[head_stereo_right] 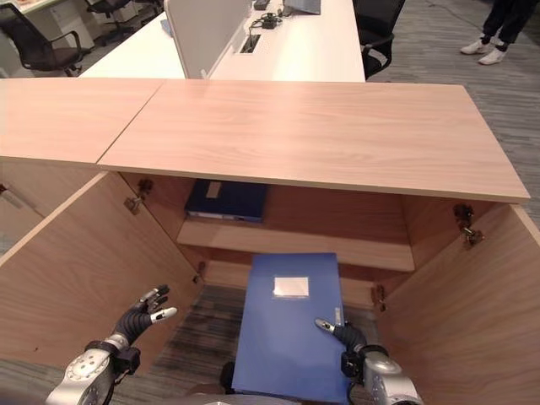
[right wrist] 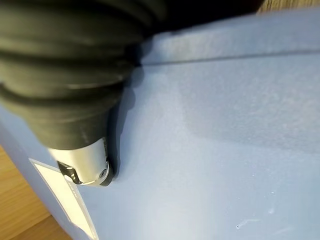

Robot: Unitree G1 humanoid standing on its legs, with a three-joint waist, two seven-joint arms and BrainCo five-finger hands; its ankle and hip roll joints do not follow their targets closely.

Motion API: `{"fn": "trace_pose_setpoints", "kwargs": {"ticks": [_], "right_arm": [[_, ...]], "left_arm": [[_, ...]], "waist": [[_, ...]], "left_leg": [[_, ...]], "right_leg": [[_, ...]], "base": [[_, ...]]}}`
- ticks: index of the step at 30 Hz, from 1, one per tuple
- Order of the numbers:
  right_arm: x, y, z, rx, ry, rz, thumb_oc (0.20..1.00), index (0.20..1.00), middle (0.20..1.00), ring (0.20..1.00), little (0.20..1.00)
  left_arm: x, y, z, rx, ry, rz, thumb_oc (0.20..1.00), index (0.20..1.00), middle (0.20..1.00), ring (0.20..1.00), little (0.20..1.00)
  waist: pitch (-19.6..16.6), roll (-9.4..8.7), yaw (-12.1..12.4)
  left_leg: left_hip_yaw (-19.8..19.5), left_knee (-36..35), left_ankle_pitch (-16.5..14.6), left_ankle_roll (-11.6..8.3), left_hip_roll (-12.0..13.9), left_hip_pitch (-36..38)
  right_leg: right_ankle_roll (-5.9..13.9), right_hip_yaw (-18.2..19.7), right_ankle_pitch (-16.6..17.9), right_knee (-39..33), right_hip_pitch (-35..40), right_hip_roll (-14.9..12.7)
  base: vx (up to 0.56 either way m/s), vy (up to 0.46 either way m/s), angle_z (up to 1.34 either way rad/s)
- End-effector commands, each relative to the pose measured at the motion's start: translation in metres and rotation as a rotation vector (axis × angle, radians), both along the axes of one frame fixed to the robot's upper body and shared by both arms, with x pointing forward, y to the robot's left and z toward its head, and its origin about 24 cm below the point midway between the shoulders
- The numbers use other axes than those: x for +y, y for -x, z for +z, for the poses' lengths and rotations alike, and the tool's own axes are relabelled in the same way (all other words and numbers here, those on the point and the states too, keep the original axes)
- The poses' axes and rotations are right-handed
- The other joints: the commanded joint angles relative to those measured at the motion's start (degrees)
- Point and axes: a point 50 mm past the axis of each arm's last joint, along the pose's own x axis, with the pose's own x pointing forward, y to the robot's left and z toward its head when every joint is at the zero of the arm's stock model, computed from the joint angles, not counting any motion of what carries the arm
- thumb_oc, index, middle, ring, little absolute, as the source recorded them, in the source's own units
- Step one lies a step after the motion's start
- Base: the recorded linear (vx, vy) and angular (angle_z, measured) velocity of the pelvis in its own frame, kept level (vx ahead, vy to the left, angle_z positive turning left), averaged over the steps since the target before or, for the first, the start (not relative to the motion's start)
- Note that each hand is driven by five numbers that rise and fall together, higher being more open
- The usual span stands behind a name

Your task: Put the empty folder in the office cabinet

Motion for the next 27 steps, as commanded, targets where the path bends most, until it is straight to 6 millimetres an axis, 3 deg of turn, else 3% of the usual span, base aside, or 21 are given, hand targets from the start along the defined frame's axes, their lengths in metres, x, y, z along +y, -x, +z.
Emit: {"fn": "trace_pose_setpoints", "kwargs": {"ticks": [1,4,5,7,8,12,13,19,27], "right_arm": [[0.012,-0.057,0.031,-0.221,-0.118,-0.112,0.200,0.200,0.200,0.200,0.200],[0.014,-0.074,0.038,-0.257,-0.141,-0.175,0.200,0.200,0.200,0.200,0.200],[0.018,-0.099,0.051,-0.303,-0.183,-0.266,0.200,0.200,0.200,0.200,0.200],[0.020,-0.107,0.056,-0.324,-0.199,-0.294,0.200,0.200,0.200,0.200,0.200],[0.021,-0.128,0.076,-0.403,-0.257,-0.387,0.200,0.200,0.200,0.200,0.200],[0.011,-0.152,0.106,-0.508,-0.305,-0.514,0.200,0.200,0.200,0.200,0.200],[0.003,-0.164,0.122,-0.547,-0.321,-0.579,0.200,0.200,0.200,0.200,0.200],[-0.013,-0.187,0.156,-0.613,-0.444,-0.799,0.200,0.200,0.200,0.200,0.200],[-0.061,-0.205,0.232,-0.798,-0.635,-1.130,0.200,0.200,0.200,0.200,0.200]], "left_arm": [[0.007,-0.022,0.010,-0.061,-0.100,-0.066,1.000,1.000,1.000,1.000,1.000],[0.006,-0.018,0.001,-0.022,-0.116,-0.082,1.000,1.000,1.000,1.000,1.000],[0.005,-0.004,-0.015,0.069,-0.133,-0.108,1.000,1.000,1.000,1.000,1.000],[0.004,0.001,-0.022,0.105,-0.135,-0.113,1.000,1.000,1.000,1.000,1.000],[0.001,0.006,-0.032,0.152,-0.157,-0.133,1.000,1.000,1.000,1.000,1.000],[-0.001,0.011,-0.039,0.183,-0.172,-0.128,1.000,1.000,1.000,1.000,1.000],[-0.001,0.011,-0.042,0.194,-0.168,-0.115,1.000,1.000,1.000,1.000,1.000],[-0.003,0.004,-0.043,0.169,-0.148,-0.038,1.000,1.000,1.000,1.000,1.000],[-0.009,-0.011,-0.037,0.098,-0.134,0.026,1.000,1.000,1.000,1.000,1.000]], "waist": [[3.3,-1.93,0.5],[3.7,-1.46,1.1],[4.1,-0.65,2.3],[4.3,-0.40,2.7],[4.8,0.37,3.3],[5.2,1.52,3.9],[5.6,2.13,4.3],[6.6,3.84,5.5],[8.4,5.88,7.3]], "left_leg": [[2.4,0.7,-6.4,-1.48,0.0,3.7],[2.2,0.7,-6.3,-1.43,-0.1,3.5],[2.1,0.7,-6.0,-1.46,-0.1,3.1],[2.2,0.7,-5.9,-1.50,0.0,2.9],[2.0,0.7,-5.6,-1.55,0.0,2.2],[1.5,0.8,-5.2,-1.70,-0.1,1.0],[1.3,0.7,-4.9,-1.81,-0.3,0.4],[0.9,0.9,-4.4,-2.09,-0.6,-1.8],[0.8,1.6,-3.9,-2.12,-0.9,-5.1]], "right_leg": [[0.75,0.7,-7.6,4.4,0.4,-2.2],[0.76,0.6,-7.8,4.8,0.1,-2.1],[0.87,0.6,-8.0,5.3,-0.6,-2.1],[0.87,0.6,-8.1,5.6,-0.9,-2.2],[0.85,0.5,-8.4,6.4,-1.8,-2.2],[0.86,0.2,-8.5,6.6,-2.7,-2.4],[0.88,-0.2,-8.5,6.8,-3.3,-2.5],[0.91,-0.9,-8.7,7.7,-5.5,-2.8],[1.17,-0.7,-9.6,10.2,-9.7,-3.9]], "base": [[0.00,0.000,0.00],[0.00,0.000,0.00],[0.00,0.000,0.00],[-0.02,0.010,0.06],[-0.03,0.021,0.08],[-0.02,0.022,0.10],[-0.03,0.019,0.18],[-0.03,0.016,0.06],[-0.01,0.015,0.06]]}}
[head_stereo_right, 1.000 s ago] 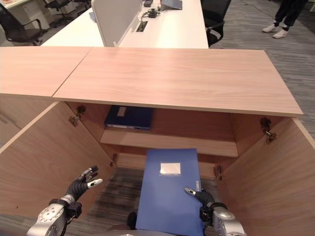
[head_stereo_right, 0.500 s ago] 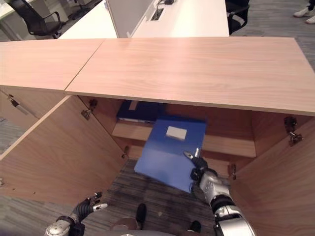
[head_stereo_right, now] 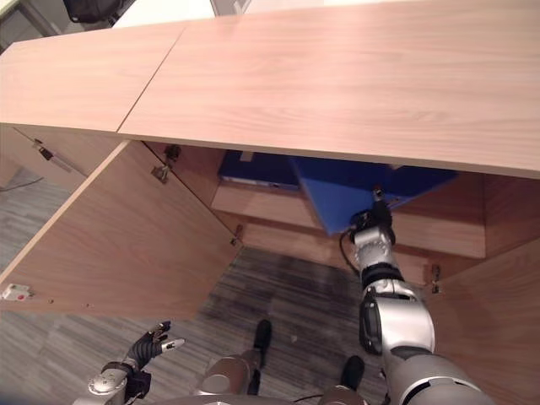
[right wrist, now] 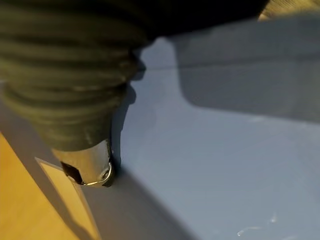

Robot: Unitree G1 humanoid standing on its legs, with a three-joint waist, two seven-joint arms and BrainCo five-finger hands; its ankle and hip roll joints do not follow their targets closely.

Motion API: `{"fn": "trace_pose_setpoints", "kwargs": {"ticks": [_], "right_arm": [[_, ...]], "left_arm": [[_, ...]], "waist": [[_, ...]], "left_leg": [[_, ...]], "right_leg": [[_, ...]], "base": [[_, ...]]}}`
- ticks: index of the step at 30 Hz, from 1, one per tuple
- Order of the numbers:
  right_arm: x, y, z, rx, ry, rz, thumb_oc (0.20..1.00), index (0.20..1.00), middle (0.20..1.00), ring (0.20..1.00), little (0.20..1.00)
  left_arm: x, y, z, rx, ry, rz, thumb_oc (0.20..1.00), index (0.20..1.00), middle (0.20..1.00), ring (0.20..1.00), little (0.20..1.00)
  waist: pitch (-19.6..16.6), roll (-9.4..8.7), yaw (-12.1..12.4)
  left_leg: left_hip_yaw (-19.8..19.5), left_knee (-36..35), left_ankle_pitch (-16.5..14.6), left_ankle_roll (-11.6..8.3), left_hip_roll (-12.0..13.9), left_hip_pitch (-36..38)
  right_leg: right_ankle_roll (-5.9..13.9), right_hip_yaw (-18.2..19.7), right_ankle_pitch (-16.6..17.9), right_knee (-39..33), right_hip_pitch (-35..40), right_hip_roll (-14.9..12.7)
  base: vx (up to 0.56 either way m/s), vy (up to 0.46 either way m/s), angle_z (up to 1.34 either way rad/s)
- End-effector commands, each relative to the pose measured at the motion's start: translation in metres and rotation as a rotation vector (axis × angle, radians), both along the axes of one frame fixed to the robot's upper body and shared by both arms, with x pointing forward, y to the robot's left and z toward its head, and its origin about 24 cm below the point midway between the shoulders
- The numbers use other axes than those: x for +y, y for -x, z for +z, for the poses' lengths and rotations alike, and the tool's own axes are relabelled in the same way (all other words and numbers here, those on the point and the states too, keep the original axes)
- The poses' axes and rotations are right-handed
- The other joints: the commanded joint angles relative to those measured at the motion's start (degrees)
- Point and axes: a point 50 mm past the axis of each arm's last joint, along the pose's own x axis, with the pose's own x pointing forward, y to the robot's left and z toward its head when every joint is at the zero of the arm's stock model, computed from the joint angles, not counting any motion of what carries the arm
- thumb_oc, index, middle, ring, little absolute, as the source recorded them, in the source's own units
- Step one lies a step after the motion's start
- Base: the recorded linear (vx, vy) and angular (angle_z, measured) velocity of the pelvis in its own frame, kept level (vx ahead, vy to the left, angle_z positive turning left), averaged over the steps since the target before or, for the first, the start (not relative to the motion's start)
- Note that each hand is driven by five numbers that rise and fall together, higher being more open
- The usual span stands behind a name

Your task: Put the empty folder in the office cabinet

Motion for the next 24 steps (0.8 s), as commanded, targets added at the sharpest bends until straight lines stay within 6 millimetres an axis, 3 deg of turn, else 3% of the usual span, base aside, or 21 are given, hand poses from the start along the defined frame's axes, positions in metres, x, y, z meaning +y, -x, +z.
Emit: {"fn": "trace_pose_setpoints", "kwargs": {"ticks": [1,2,3,6,14,19,24], "right_arm": [[-0.031,-0.013,0.073,-0.212,-0.021,-0.173,0.200,0.200,0.200,0.200,0.200],[-0.032,-0.013,0.074,-0.213,-0.022,-0.176,0.200,0.200,0.200,0.200,0.200],[-0.048,-0.009,0.086,-0.231,-0.033,-0.235,0.200,0.200,0.200,0.200,0.200],[-0.070,-0.002,0.104,-0.241,-0.035,-0.321,0.200,0.200,0.200,0.200,0.200],[-0.078,-0.003,0.151,-0.306,-0.042,-0.363,0.200,0.200,0.200,0.200,0.200],[-0.089,0.005,0.207,-0.397,0.011,-0.408,0.200,0.200,0.200,0.200,0.200],[-0.095,0.012,0.231,-0.423,0.034,-0.442,0.200,0.200,0.200,0.200,0.200]], "left_arm": [[-0.002,-0.034,0.016,-0.124,-0.036,-0.035,1.000,1.000,1.000,1.000,1.000],[-0.002,-0.035,0.017,-0.127,-0.036,-0.037,1.000,1.000,1.000,1.000,1.000],[-0.003,-0.036,0.018,-0.135,-0.036,-0.039,1.000,1.000,1.000,1.000,1.000],[-0.001,-0.035,0.017,-0.128,-0.045,-0.038,1.000,1.000,1.000,1.000,1.000],[0.001,-0.038,0.017,-0.136,-0.090,-0.045,1.000,1.000,1.000,1.000,1.000],[-0.002,-0.041,0.017,-0.135,-0.103,-0.077,1.000,1.000,1.000,1.000,1.000],[-0.002,-0.045,0.019,-0.144,-0.142,-0.121,1.000,1.000,1.000,1.000,1.000]], "waist": [[2.3,-3.17,1.9],[2.3,-3.15,2.0],[2.2,-3.03,2.2],[2.2,-2.75,2.3],[2.9,-1.14,3.0],[4.0,0.01,4.2],[4.9,1.33,4.8]], "left_leg": [[4.0,1.2,-6.5,-1.55,-0.2,2.2],[4.0,1.2,-6.5,-1.54,-0.3,2.1],[3.9,1.5,-6.7,-1.46,-0.3,1.6],[3.7,1.7,-7.0,-1.32,-0.4,1.1],[4.2,4.5,-8.5,-0.99,-0.8,-0.9],[3.8,10.8,-10.4,-1.41,-2.0,-7.5],[3.2,14.1,-11.3,-1.37,-2.9,-11.9]], "right_leg": [[1.13,2.6,-10.8,10.1,-3.9,-3.9],[1.14,2.5,-10.8,10.2,-4.0,-3.9],[1.24,2.6,-11.0,10.5,-4.5,-4.1],[1.30,3.0,-11.4,11.6,-5.7,-4.4],[1.09,5.0,-13.1,17.2,-10.4,-6.2],[1.03,6.7,-15.5,24.9,-17.9,-7.8],[1.02,8.0,-17.1,30.5,-23.8,-9.1]], "base": [[0.01,0.012,0.04],[0.02,0.016,0.05],[0.04,0.011,0.04],[0.04,0.012,0.05],[0.02,0.019,-0.06],[-0.03,0.001,-0.01],[-0.01,-0.001,0.16]]}}
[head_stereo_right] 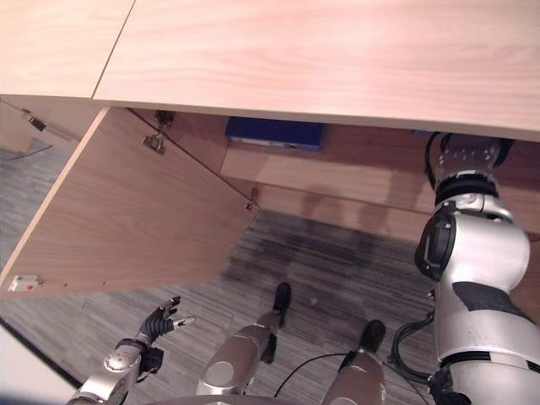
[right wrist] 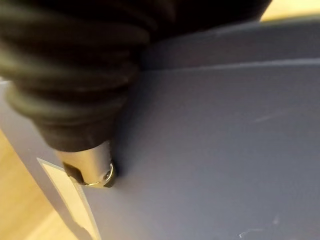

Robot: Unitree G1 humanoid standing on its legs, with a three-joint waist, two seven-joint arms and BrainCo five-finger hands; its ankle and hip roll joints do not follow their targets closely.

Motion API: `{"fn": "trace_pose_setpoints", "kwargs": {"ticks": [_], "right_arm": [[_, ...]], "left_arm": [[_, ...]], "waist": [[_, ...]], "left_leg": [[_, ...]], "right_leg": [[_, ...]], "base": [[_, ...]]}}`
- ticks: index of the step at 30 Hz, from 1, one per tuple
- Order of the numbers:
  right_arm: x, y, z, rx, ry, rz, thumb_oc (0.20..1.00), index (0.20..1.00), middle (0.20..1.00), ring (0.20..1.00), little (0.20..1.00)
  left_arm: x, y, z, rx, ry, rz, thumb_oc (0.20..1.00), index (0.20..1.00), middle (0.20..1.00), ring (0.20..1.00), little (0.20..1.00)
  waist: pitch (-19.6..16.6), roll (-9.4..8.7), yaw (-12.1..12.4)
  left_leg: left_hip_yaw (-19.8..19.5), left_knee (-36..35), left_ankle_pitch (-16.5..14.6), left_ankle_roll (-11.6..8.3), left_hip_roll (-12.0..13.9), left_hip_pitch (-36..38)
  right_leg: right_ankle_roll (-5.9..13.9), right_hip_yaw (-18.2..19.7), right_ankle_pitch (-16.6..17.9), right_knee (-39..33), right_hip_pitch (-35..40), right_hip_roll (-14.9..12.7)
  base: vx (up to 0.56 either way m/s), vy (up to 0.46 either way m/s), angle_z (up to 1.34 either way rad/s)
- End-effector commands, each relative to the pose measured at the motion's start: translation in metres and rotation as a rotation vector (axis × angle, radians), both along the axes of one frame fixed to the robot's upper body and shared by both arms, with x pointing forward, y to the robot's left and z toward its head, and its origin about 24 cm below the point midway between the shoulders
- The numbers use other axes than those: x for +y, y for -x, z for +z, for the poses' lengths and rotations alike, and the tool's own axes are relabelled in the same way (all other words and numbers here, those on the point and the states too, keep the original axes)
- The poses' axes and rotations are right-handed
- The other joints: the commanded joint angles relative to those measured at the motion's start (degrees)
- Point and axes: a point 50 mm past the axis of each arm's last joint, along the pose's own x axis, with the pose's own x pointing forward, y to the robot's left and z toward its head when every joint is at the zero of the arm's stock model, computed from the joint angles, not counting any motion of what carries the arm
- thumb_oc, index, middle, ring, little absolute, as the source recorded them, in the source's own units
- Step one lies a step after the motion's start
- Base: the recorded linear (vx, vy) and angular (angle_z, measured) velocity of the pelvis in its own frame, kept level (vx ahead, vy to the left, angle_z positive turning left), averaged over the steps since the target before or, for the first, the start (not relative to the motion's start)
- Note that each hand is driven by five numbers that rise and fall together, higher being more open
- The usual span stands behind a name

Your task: Put the empty folder in the office cabinet

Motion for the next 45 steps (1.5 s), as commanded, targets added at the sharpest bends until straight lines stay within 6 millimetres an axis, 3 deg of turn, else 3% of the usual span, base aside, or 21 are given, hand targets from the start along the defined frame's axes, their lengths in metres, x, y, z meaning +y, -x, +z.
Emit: {"fn": "trace_pose_setpoints", "kwargs": {"ticks": [1,8,10,11,12,13,20,26,29,30,31,32,34,35,38,40,42,45], "right_arm": [[-0.013,0.014,0.050,-0.125,0.108,-0.071,0.200,0.200,0.200,0.200,0.200],[-0.012,0.017,0.061,-0.144,0.058,-0.107,0.200,0.200,0.200,0.200,0.200],[-0.008,0.014,0.058,-0.132,0.043,-0.101,0.200,0.200,0.200,0.200,0.200],[-0.008,0.013,0.053,-0.117,0.014,-0.107,0.200,0.200,0.200,0.200,0.200],[-0.007,0.013,0.050,-0.108,0.005,-0.109,0.200,0.200,0.200,0.200,0.200],[-0.007,0.012,0.049,-0.099,-0.002,-0.110,0.200,0.200,0.200,0.200,0.200],[-0.005,0.010,0.037,-0.049,-0.074,-0.108,0.200,0.200,0.200,0.200,0.200],[-0.008,0.013,0.039,-0.035,-0.074,-0.118,0.200,0.200,0.200,0.200,0.200],[-0.014,0.018,0.051,-0.044,-0.024,-0.127,0.200,0.200,0.200,0.200,0.200],[-0.021,0.026,0.067,-0.076,0.001,-0.143,0.200,0.200,0.200,0.200,0.200],[-0.022,0.026,0.067,-0.074,0.001,-0.144,0.200,0.200,0.200,0.200,0.200],[-0.022,0.028,0.074,-0.089,0.012,-0.144,0.200,0.200,0.200,0.200,0.200],[-0.023,0.030,0.080,-0.099,0.028,-0.144,0.200,0.200,0.200,0.200,0.200],[-0.024,0.032,0.087,-0.106,0.043,-0.143,0.200,0.200,0.200,0.200,0.200],[-0.029,0.039,0.102,-0.134,0.083,-0.149,0.200,0.200,0.200,0.200,0.200],[-0.030,0.044,0.115,-0.134,0.149,-0.156,0.200,0.200,0.200,0.200,0.200],[-0.032,0.046,0.116,-0.118,0.170,-0.162,0.200,0.200,0.200,0.200,0.200],[-0.036,0.049,0.118,-0.077,0.226,-0.161,0.200,0.200,0.200,0.200,0.200]], "left_arm": [[0.012,-0.012,0.009,-0.052,-0.066,-0.015,1.000,1.000,1.000,1.000,1.000],[0.005,-0.020,0.012,-0.076,-0.080,-0.043,1.000,1.000,1.000,1.000,1.000],[0.001,-0.021,0.012,-0.082,-0.075,-0.043,1.000,1.000,1.000,1.000,1.000],[-0.002,-0.023,0.012,-0.087,-0.067,-0.039,1.000,1.000,1.000,1.000,1.000],[-0.004,-0.023,0.012,-0.090,-0.067,-0.047,1.000,1.000,1.000,1.000,1.000],[-0.006,-0.024,0.012,-0.095,-0.069,-0.052,1.000,1.000,1.000,1.000,1.000],[-0.013,-0.027,0.015,-0.113,-0.074,-0.088,1.000,1.000,1.000,1.000,1.000],[-0.014,-0.029,0.017,-0.123,-0.074,-0.092,1.000,1.000,1.000,1.000,1.000],[-0.012,-0.027,0.017,-0.123,-0.068,-0.088,1.000,1.000,1.000,1.000,1.000],[-0.010,-0.025,0.016,-0.113,-0.069,-0.087,1.000,1.000,1.000,1.000,1.000],[-0.010,-0.025,0.016,-0.112,-0.069,-0.088,1.000,1.000,1.000,1.000,1.000],[-0.009,-0.024,0.015,-0.105,-0.071,-0.088,1.000,1.000,1.000,1.000,1.000],[-0.009,-0.023,0.014,-0.101,-0.071,-0.090,1.000,1.000,1.000,1.000,1.000],[-0.010,-0.020,0.013,-0.093,-0.065,-0.092,1.000,1.000,1.000,1.000,1.000],[-0.007,-0.015,0.009,-0.065,-0.065,-0.083,1.000,1.000,1.000,1.000,1.000],[-0.006,-0.010,0.006,-0.049,-0.060,-0.077,1.000,1.000,1.000,1.000,1.000],[-0.007,-0.010,0.006,-0.046,-0.059,-0.083,1.000,1.000,1.000,1.000,1.000],[-0.008,-0.009,0.006,-0.041,-0.056,-0.101,1.000,1.000,1.000,1.000,1.000]], "waist": [[0.6,-0.76,1.5],[2.0,2.02,1.6],[2.4,2.58,1.7],[2.5,3.03,1.6],[3.0,3.52,1.7],[2.8,3.58,1.6],[4.4,5.06,1.5],[4.3,5.35,1.6],[3.9,5.54,1.9],[3.3,5.59,2.0],[3.6,5.86,2.0],[3.0,5.51,2.0],[2.8,5.41,2.1],[3.0,5.71,2.2],[1.6,5.03,2.4],[1.4,4.91,2.8],[1.0,4.77,2.7],[0.9,5.14,2.9]], "left_leg": [[2.1,8.5,-11.2,-1.80,2.0,-1.4],[2.0,9.8,-11.2,-1.71,0.4,-5.6],[2.0,9.8,-11.1,-1.55,0.2,-6.3],[1.4,9.7,-12.2,-1.50,-0.3,-6.5],[1.7,9.6,-11.0,-1.27,-0.5,-7.3],[1.3,9.4,-12.2,-1.37,-0.6,-6.9],[0.9,9.0,-11.3,-0.70,-1.6,-8.4],[0.4,8.4,-12.0,-0.55,-2.5,-8.5],[0.1,7.0,-12.1,-0.50,-3.1,-7.9],[-0.1,5.5,-11.6,-0.36,-3.2,-7.2],[0.1,5.5,-10.6,-0.27,-3.2,-7.6],[-0.2,5.0,-11.8,-0.35,-3.2,-6.7],[-0.3,4.6,-11.7,-0.32,-3.2,-6.3],[-0.2,4.2,-10.6,-0.19,-3.1,-6.3],[-1.1,2.8,-11.6,-0.21,-3.1,-4.1],[-1.4,1.9,-10.6,-0.18,-3.0,-3.3],[-1.9,1.2,-11.3,-0.25,-3.0,-2.4],[-2.3,0.4,-10.2,-0.32,-2.9,-1.8]], "right_leg": [[0.81,4.4,-5.9,4.3,-3.9,-0.3],[0.86,6.2,-7.3,10.1,-11.3,-1.6],[0.95,6.8,-7.5,11.4,-12.9,-1.8],[1.32,7.9,-9.3,12.6,-14.0,-1.8],[1.02,7.6,-8.2,13.1,-15.2,-2.0],[1.37,8.3,-9.7,13.4,-15.1,-2.0],[1.28,9.1,-9.3,17.0,-19.2,-2.9],[1.80,10.3,-10.8,18.9,-20.7,-3.8],[2.18,10.5,-11.4,19.6,-21.2,-4.3],[2.37,10.5,-11.1,19.4,-21.2,-4.5],[2.09,9.9,-9.8,19.3,-21.6,-4.6],[2.51,10.4,-11.4,19.6,-21.1,-4.6],[2.60,10.5,-11.3,19.8,-21.2,-4.7],[2.42,10.0,-9.6,19.6,-21.5,-4.9],[3.06,10.3,-10.9,19.7,-20.1,-5.0],[2.91,9.6,-9.5,19.5,-19.7,-5.5],[3.24,9.9,-11.0,19.6,-18.8,-5.5],[3.04,8.7,-9.8,19.5,-18.6,-5.8]], "base": [[0.01,0.019,0.10],[-0.01,0.036,0.07],[0.04,0.004,-0.01],[0.00,0.000,0.00],[0.10,0.016,0.03],[-0.01,0.036,0.06],[0.00,0.024,0.07],[0.02,0.019,0.08],[0.03,0.038,0.07],[-0.07,0.046,0.15],[0.03,0.035,0.16],[0.00,0.014,0.07],[0.02,0.026,0.07],[-0.03,0.045,0.01],[0.04,0.011,0.01],[0.01,0.013,0.11],[0.07,-0.019,0.07],[-0.02,-0.016,0.10]]}}
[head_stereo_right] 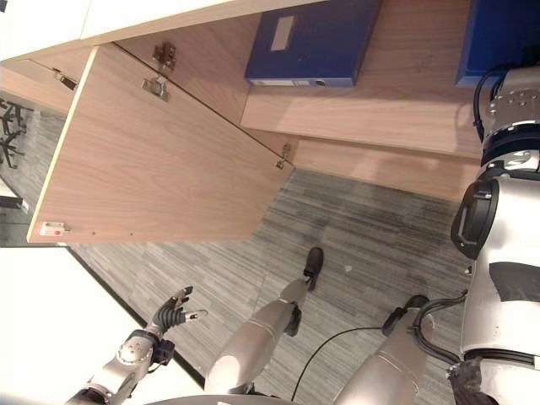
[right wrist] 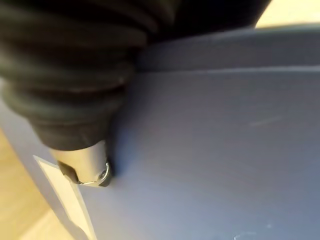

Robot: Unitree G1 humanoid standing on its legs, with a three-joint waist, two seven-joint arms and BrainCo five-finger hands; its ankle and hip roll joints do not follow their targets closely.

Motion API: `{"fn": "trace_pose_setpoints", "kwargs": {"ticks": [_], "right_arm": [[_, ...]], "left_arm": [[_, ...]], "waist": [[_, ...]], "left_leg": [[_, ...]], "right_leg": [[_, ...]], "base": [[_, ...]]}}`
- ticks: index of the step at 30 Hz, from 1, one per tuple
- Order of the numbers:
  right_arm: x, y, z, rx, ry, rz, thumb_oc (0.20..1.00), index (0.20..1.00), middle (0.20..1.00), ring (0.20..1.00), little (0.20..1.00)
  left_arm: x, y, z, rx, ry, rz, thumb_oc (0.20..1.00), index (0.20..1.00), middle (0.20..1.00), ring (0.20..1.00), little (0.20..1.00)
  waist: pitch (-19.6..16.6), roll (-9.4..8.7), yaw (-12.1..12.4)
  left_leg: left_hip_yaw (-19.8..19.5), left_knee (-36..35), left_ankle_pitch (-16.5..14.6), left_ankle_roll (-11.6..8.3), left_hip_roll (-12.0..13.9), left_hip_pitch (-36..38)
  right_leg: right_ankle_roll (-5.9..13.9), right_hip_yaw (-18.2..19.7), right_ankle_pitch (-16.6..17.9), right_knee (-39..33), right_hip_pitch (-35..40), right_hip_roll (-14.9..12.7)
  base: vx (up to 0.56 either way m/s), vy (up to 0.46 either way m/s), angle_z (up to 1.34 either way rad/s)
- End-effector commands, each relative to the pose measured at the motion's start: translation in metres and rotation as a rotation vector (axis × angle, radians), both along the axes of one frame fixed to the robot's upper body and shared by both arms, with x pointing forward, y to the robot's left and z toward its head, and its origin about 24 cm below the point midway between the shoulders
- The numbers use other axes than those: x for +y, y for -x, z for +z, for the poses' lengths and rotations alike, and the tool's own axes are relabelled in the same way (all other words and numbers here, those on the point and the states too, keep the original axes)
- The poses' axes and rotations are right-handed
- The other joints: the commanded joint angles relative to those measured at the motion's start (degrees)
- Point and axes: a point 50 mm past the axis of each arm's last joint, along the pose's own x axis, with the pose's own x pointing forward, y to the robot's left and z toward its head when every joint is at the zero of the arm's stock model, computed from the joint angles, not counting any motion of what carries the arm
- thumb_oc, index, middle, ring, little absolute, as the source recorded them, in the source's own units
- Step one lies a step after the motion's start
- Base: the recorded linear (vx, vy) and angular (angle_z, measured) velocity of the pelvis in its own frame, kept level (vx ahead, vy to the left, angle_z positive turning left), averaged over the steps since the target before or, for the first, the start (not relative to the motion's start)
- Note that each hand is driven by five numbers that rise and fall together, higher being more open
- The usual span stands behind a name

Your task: Put the empty folder in the office cabinet

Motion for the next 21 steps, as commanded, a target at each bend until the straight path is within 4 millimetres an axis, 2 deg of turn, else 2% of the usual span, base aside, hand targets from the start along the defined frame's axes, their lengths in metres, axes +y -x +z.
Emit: {"fn": "trace_pose_setpoints", "kwargs": {"ticks": [1,2,3,4,5,6,7,9,12,13,14,15,16,21], "right_arm": [[-0.022,0.031,0.052,-0.100,0.175,-0.078,0.200,0.200,0.200,0.200,0.200],[-0.019,0.028,0.054,-0.074,0.219,-0.047,0.849,0.849,0.849,0.849,0.849],[-0.020,0.026,0.049,-0.047,0.231,-0.031,1.000,1.000,1.000,1.000,1.000],[-0.022,0.026,0.046,-0.023,0.237,-0.023,1.000,1.000,1.000,1.000,1.000],[-0.025,0.027,0.042,-0.003,0.231,-0.023,1.000,1.000,1.000,1.000,1.000],[-0.025,0.027,0.041,0.000,0.230,-0.022,1.000,1.000,1.000,1.000,1.000],[-0.026,0.026,0.039,0.012,0.228,-0.011,1.000,1.000,1.000,1.000,1.000],[-0.030,0.027,0.031,0.047,0.209,-0.005,1.000,1.000,1.000,1.000,1.000],[-0.031,0.026,0.024,0.079,0.184,0.004,1.000,1.000,1.000,1.000,1.000],[-0.031,0.025,0.022,0.087,0.182,0.008,1.000,1.000,1.000,1.000,1.000],[-0.031,0.025,0.020,0.097,0.176,0.011,1.000,1.000,1.000,1.000,1.000],[-0.031,0.023,0.016,0.120,0.173,0.030,1.000,1.000,1.000,1.000,1.000],[-0.030,0.023,0.017,0.120,0.174,0.031,1.000,1.000,1.000,1.000,1.000],[-0.030,0.020,0.006,0.163,0.164,0.053,1.000,1.000,1.000,1.000,1.000]], "left_arm": [[0.012,-0.003,0.001,0.009,-0.063,-0.029,1.000,1.000,1.000,1.000,1.000],[0.012,-0.002,0.000,0.014,-0.053,-0.018,1.000,1.000,1.000,1.000,1.000],[0.012,-0.002,-0.001,0.017,-0.048,-0.015,1.000,1.000,1.000,1.000,1.000],[0.011,-0.002,-0.001,0.017,-0.041,-0.008,1.000,1.000,1.000,1.000,1.000],[0.011,-0.001,-0.001,0.018,-0.039,-0.007,1.000,1.000,1.000,1.000,1.000],[0.012,0.000,-0.001,0.021,-0.041,-0.008,1.000,1.000,1.000,1.000,1.000],[0.013,0.000,-0.001,0.024,-0.049,-0.014,1.000,1.000,1.000,1.000,1.000],[0.015,0.002,-0.003,0.035,-0.055,-0.010,1.000,1.000,1.000,1.000,1.000],[0.014,0.002,-0.003,0.039,-0.057,-0.007,1.000,1.000,1.000,1.000,1.000],[0.015,0.002,-0.003,0.039,-0.058,-0.008,1.000,1.000,1.000,1.000,1.000],[0.015,0.002,-0.003,0.037,-0.059,-0.009,1.000,1.000,1.000,1.000,1.000],[0.015,0.001,-0.002,0.034,-0.056,-0.009,1.000,1.000,1.000,1.000,1.000],[0.015,0.001,-0.002,0.033,-0.055,-0.008,1.000,1.000,1.000,1.000,1.000],[0.013,-0.001,-0.001,0.028,-0.046,-0.010,1.000,1.000,1.000,1.000,1.000]], "waist": [[0.1,0.10,1.9],[-0.5,-0.22,2.0],[-0.2,-0.07,2.2],[-0.6,-0.30,2.3],[-0.6,-0.23,2.2],[-0.3,0.00,2.3],[-0.8,-0.31,2.1],[-0.9,-0.41,2.0],[-0.9,-0.54,2.0],[-0.6,-0.32,2.1],[-0.8,-0.44,2.0],[-0.4,-0.32,2.0],[-0.8,-0.54,1.9],[-0.3,-0.57,1.8]], "left_leg": [[1.1,1.8,-16.1,-0.10,1.0,8.2],[0.8,1.1,-16.9,-0.22,1.0,9.2],[0.8,1.1,-16.0,-0.15,1.1,8.9],[0.6,0.5,-16.7,-0.17,1.1,9.6],[0.5,0.2,-16.7,-0.16,1.2,9.9],[0.6,0.4,-15.8,-0.10,1.2,9.4],[0.3,-0.3,-16.5,-0.23,1.3,10.3],[0.1,-0.8,-16.4,-0.29,1.5,10.9],[0.0,-0.9,-16.4,-0.30,1.6,11.1],[0.1,-0.6,-15.6,-0.21,1.6,10.6],[0.0,-1.0,-16.1,-0.23,1.6,11.1],[-0.2,-1.0,-15.5,-0.14,1.7,11.0],[-0.3,-1.3,-16.3,-0.20,1.6,11.5],[-0.4,-1.8,-15.7,-0.20,1.8,11.5]], "right_leg": [[6.86,3.2,-0.7,-5.6,2.0,0.8],[7.27,3.7,-2.0,-5.2,2.4,0.7],[6.99,3.2,-0.5,-5.3,2.1,0.5],[7.32,3.6,-1.9,-5.1,2.6,0.6],[7.33,3.5,-1.9,-5.1,2.6,0.6],[6.99,3.0,-0.5,-5.2,2.2,0.5],[7.27,3.3,-2.0,-5.2,2.9,0.7],[7.24,3.2,-2.2,-5.0,2.9,0.8],[7.17,3.2,-2.2,-4.7,3.0,0.9],[6.83,2.8,-0.8,-4.8,2.6,0.8],[7.08,3.2,-1.8,-4.7,2.9,0.9],[6.80,2.7,-0.9,-4.7,2.5,0.8],[7.13,3.2,-2.3,-4.5,2.9,0.9],[6.93,3.2,-1.7,-4.5,2.6,0.9]], "base": [[0.10,-0.020,0.11],[0.01,0.004,0.04],[0.11,-0.021,0.03],[0.00,0.000,0.00],[0.00,0.000,0.00],[0.00,0.000,0.00],[0.01,-0.007,-0.04],[0.05,-0.019,0.08],[-0.03,0.001,0.02],[-0.03,0.008,-0.05],[-0.11,0.018,-0.03],[0.08,-0.027,0.00],[0.00,0.000,0.00],[0.00,-0.007,0.02]]}}
